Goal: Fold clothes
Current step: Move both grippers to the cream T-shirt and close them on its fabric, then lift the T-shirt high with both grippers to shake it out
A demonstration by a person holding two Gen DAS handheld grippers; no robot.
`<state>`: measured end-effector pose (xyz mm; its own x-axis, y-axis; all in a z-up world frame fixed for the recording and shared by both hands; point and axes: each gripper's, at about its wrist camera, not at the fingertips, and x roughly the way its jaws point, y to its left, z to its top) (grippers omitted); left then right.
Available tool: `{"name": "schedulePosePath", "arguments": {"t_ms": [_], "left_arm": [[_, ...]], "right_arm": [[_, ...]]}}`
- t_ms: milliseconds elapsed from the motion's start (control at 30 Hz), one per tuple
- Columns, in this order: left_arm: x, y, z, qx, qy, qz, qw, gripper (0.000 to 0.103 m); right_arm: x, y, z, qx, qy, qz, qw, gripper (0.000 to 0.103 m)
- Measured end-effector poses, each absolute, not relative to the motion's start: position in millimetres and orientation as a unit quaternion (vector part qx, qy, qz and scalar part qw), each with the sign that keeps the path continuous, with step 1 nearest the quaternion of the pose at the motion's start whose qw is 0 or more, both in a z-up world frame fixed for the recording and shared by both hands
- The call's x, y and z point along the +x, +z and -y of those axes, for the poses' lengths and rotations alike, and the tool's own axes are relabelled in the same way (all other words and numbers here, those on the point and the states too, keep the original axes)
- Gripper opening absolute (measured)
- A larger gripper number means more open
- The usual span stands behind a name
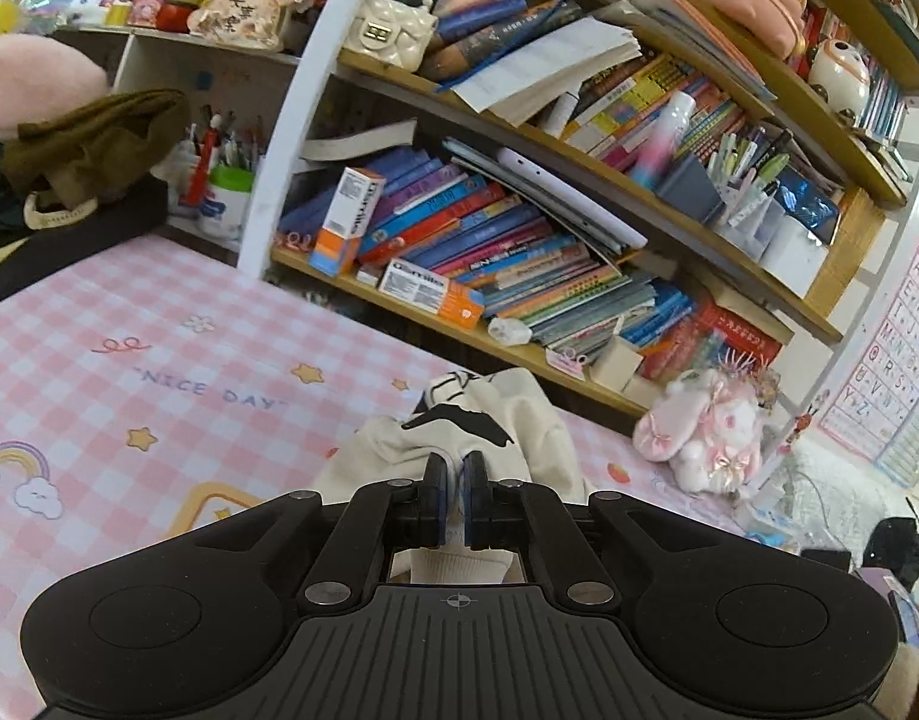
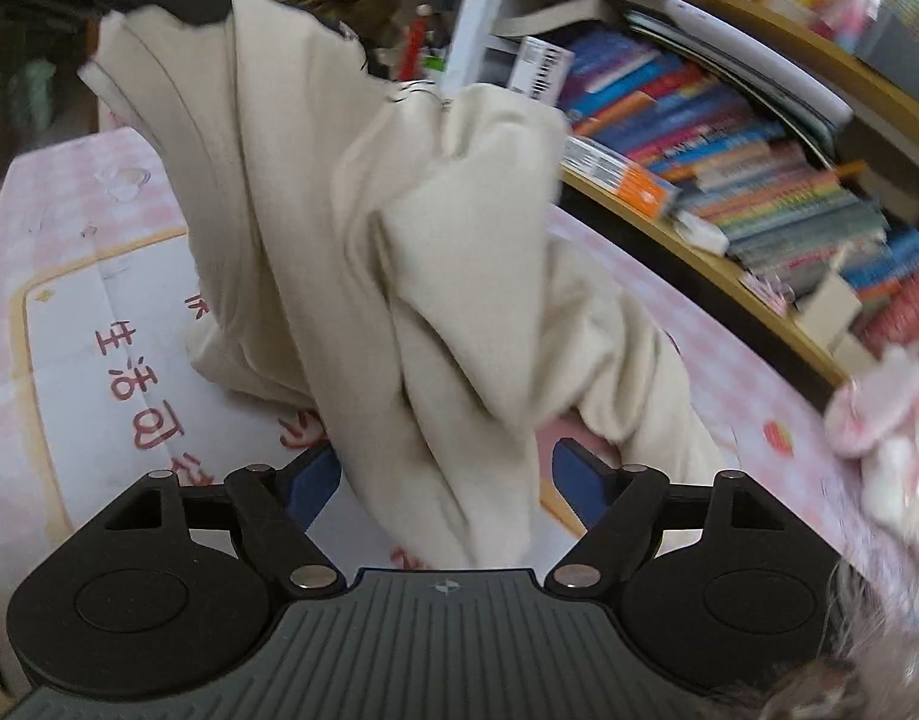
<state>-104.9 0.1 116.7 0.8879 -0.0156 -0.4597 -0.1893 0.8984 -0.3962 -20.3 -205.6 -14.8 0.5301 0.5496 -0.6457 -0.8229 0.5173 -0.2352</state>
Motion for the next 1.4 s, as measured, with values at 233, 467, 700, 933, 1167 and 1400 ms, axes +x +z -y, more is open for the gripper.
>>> {"name": "schedulePosePath", "arguments": {"t_ms": [233, 467, 700, 933, 1167, 1400], "left_arm": [[-101, 89, 1, -0.177, 0.059, -0.296, 0.937, 0.013], [-93, 51, 23, -0.097, 0.067, -0.352, 0.928, 0.062], [-103, 43, 56, -0.029, 0.038, -0.36, 0.932, 0.077], [-92, 12, 113, 0.145, 0.011, -0.374, 0.916, 0.083], [-81, 30, 69, 0.048, 0.098, -0.338, 0.935, 0.005], [-135, 179, 31, 0.01, 0.204, -0.087, 0.975, 0.004]], "right_arm": [[3, 13, 214, -0.225, 0.397, -0.224, 0.861, 0.007], [21, 43, 229, -0.177, 0.378, -0.197, 0.887, 0.007], [11, 51, 234, -0.181, 0.379, -0.197, 0.886, 0.007], [8, 74, 226, -0.185, 0.403, -0.177, 0.879, 0.007], [10, 84, 233, -0.203, 0.405, -0.179, 0.874, 0.006], [-38, 135, 263, -0.199, 0.436, -0.054, 0.876, 0.005]]}}
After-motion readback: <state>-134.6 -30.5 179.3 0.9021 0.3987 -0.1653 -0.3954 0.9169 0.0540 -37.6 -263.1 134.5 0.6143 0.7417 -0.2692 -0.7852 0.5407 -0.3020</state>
